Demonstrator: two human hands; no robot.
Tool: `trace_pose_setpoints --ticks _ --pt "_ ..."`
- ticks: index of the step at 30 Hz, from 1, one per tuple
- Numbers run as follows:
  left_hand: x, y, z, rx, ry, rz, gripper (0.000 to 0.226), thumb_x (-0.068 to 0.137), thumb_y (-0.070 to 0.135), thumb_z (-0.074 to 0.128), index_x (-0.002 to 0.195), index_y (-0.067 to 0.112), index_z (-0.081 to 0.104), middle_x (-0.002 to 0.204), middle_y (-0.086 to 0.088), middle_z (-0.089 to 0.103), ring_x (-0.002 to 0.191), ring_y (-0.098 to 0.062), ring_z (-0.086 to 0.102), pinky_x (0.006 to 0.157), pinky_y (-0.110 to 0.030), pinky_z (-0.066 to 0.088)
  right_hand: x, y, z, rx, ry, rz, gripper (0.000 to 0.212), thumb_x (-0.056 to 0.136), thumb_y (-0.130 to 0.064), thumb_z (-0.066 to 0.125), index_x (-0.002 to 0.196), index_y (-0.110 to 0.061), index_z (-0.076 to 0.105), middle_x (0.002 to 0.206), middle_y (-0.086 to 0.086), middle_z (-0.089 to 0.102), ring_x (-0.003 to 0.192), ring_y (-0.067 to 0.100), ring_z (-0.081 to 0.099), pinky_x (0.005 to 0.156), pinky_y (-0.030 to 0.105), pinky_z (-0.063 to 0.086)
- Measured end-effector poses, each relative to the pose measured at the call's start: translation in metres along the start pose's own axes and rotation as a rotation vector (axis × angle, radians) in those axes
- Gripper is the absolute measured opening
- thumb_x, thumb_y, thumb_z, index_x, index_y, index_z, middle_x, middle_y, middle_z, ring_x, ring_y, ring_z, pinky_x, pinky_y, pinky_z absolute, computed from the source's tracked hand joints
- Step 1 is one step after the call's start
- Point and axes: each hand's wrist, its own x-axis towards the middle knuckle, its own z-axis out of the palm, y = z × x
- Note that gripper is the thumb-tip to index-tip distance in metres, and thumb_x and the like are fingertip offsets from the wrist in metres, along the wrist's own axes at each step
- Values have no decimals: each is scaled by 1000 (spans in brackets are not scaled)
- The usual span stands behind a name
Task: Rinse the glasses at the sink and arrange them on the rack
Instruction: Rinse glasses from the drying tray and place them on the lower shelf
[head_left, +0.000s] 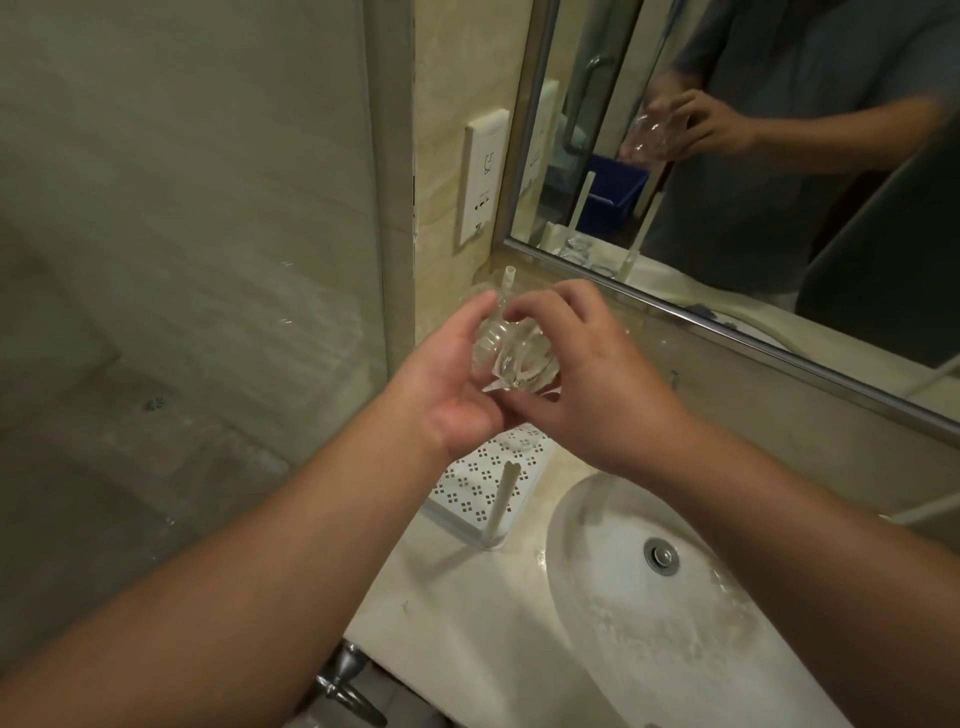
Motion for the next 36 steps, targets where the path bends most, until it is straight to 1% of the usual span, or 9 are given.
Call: trace_pose_setpoints --ticks 3,5,9,13,16,20,25,30,36 --pt "-3 -1 1 167 73 146 36 86 38 72 118 20 68 118 -11 68 83 -33 72 75 -47 58 -6 -2 -1 143 12 68 71 70 -40 81 127 -48 39 122 -21 35 104 -8 49 72 16 47" --pt "-4 -3 2 230 104 241 46 85 33 74 127 28 57 122 -6 64 78 -29 71 67 -41 55 -9 -5 -1 238 48 105 78 67 -40 82 130 -49 36 124 -22 35 112 -15 42 81 15 45" --pt "-7 -9 5 247 34 382 55 84 18 77 131 35 53 90 7 76 79 -30 75 64 -45 59 -12 -9 -3 418 31 182 101 67 -27 87 142 -51 25 142 -19 33 118 17 58 92 42 54" --pt "-9 -17 5 394 21 520 72 72 16 82 134 38 53 121 -2 67 97 -24 72 60 -39 58 -16 -6 -7 436 -17 277 123 63 -38 90 143 -66 1 165 -4 9 137 30 45 100 51 49" --pt "-11 -23 6 477 1 584 79 63 20 84 133 41 55 132 -3 60 107 -25 69 60 -33 57 -22 -3 -8 473 -8 335 130 62 -39 91 139 -70 -9 163 -6 -17 144 30 33 102 51 48" --pt "-11 -32 8 561 -46 620 81 63 20 86 134 45 54 137 2 57 112 -20 68 71 -39 60 -30 2 -8 522 20 389 134 62 -33 92 136 -72 -13 161 -6 -23 140 27 39 98 45 53" --pt "-11 -46 18 630 -84 628 84 65 20 84 136 49 50 141 6 55 121 -17 62 85 -45 59 -43 13 -12 540 44 405 135 60 -33 93 137 -72 -10 164 -12 -14 140 26 40 98 47 52" --pt "-7 -67 34 666 -162 617 80 70 10 82 134 47 50 136 6 55 96 -17 73 74 -35 61 -64 28 -22 577 100 439 129 60 -32 92 141 -69 0 161 -11 18 135 19 47 98 46 52" --pt "5 -107 63 739 -230 568 82 68 14 82 133 52 51 134 10 55 104 -20 71 79 -37 61 -103 58 -39 588 152 537 112 65 -27 88 145 -57 14 134 -11 51 111 4 61 82 22 53"
